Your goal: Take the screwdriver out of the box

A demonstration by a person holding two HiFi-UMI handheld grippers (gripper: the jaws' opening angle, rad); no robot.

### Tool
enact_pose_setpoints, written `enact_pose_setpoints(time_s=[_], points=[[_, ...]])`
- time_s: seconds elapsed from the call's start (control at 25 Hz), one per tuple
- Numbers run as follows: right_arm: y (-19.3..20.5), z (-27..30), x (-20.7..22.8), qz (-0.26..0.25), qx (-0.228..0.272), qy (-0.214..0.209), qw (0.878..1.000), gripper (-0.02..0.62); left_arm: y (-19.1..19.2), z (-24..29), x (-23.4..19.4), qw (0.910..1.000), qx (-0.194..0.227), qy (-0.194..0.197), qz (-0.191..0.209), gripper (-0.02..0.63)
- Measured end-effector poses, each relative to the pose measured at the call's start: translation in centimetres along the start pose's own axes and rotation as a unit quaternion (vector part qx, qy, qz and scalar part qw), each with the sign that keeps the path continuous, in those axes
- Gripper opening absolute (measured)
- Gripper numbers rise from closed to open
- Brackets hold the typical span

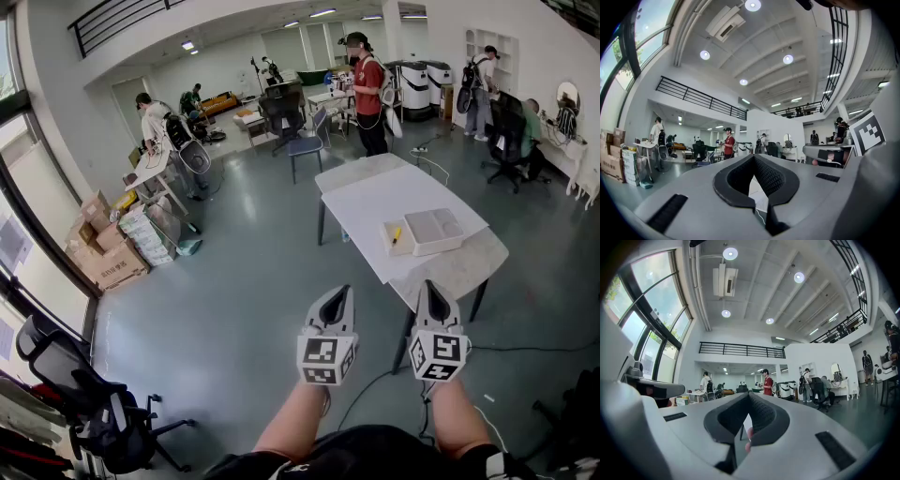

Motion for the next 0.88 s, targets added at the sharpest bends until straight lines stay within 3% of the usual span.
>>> enact_pose_setpoints(time_s=[0.32, 0.88], points=[[0.0, -0.8, -0.4, 0.015, 0.0, -0.005, 1.0, 0.009, 0.3, -0.9, -0.1, 1.0, -0.004, 0.002, -0.005, 0.012], [0.7, -0.4, -5.3, -0.006, 0.001, 0.011, 1.0, 0.009, 1.0, -3.2, -5.2, 0.9997, 0.001, 0.016, -0.016, 0.012]])
Point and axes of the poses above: the fingertips, and each gripper's own axes: z forward along the fingers, x to its right, y out of its underside, the point moved 8 cm from there along -z, backward along the fingers, and after that the axes turned 14 degrees about x, right-handed, at the moved point
